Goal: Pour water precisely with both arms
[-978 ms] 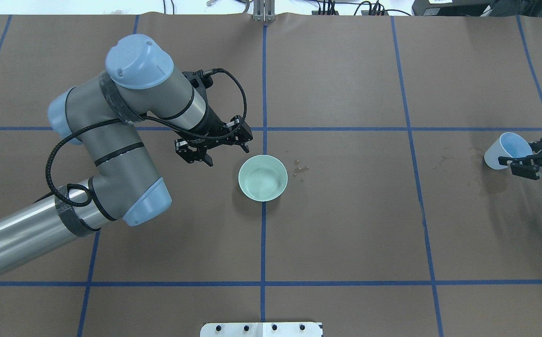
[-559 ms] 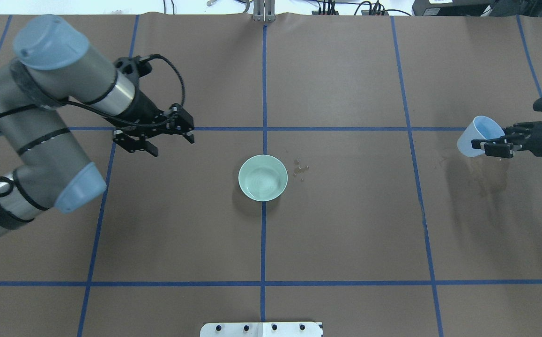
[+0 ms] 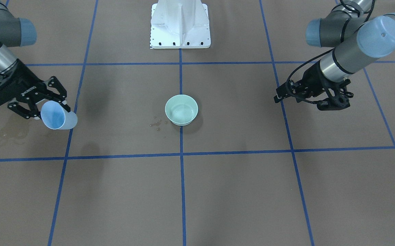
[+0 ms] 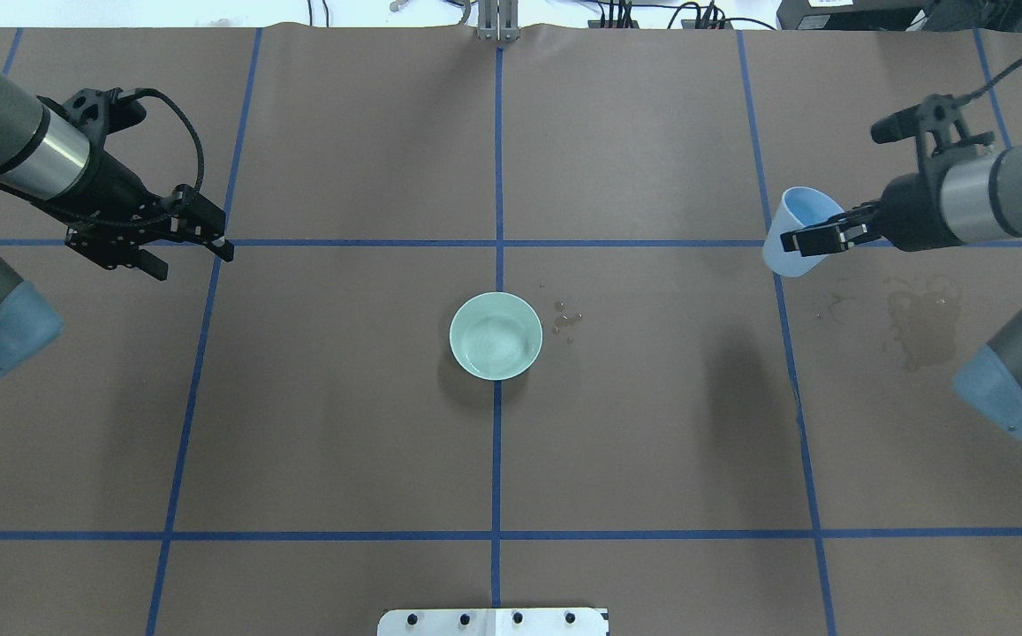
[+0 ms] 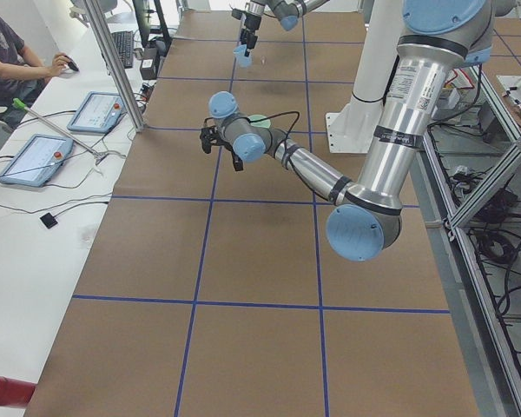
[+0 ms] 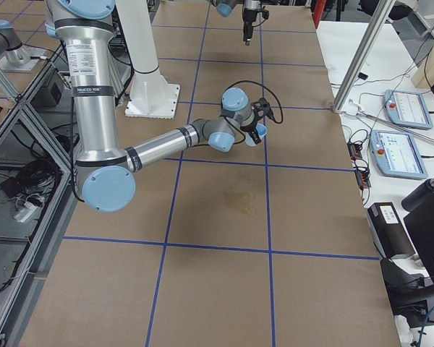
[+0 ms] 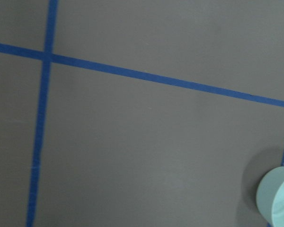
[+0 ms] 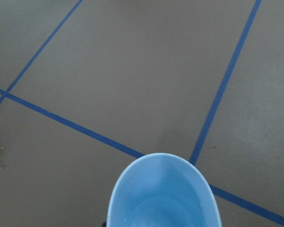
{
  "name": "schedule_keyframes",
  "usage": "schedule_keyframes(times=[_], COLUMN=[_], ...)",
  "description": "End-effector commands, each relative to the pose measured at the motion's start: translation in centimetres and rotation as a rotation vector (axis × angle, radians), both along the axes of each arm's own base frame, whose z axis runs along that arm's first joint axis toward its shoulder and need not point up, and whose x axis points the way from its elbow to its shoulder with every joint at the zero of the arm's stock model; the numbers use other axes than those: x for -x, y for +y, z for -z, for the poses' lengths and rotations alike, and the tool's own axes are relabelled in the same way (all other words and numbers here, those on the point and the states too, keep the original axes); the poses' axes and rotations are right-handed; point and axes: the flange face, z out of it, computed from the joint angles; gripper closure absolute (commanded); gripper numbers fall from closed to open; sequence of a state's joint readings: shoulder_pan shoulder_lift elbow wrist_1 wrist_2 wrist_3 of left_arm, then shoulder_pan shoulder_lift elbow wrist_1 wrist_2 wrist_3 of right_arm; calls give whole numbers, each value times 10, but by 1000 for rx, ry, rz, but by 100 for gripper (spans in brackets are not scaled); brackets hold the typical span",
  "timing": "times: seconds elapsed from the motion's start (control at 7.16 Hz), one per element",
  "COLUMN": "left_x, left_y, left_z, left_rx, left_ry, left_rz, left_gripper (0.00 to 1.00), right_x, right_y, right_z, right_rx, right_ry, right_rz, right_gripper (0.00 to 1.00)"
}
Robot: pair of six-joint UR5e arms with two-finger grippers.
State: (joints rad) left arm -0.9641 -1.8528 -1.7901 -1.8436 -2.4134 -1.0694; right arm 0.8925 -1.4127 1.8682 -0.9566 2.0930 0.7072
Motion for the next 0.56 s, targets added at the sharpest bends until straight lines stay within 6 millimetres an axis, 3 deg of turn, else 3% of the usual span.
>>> schedule_keyframes(times=[0.0,0.14,0.28,0.42], left_x=[20,20,20,20], left_y=[-10,-12,-12,-12], left_z=[-25,-30,-30,-30], left_rx=[-24,-25,-24,-24], left_ry=[-27,-31,-31,-31], left_rz=[-1,-5,-4,-4], left_gripper=[8,8,8,8], right_x=[75,107,140,158], right_y=[11,21,34,37], right_z=[98,115,111,129], right_rx=[83,76,-30,-94], right_ry=[79,134,240,356], right_rz=[110,137,208,286], right_gripper=[100,100,100,100])
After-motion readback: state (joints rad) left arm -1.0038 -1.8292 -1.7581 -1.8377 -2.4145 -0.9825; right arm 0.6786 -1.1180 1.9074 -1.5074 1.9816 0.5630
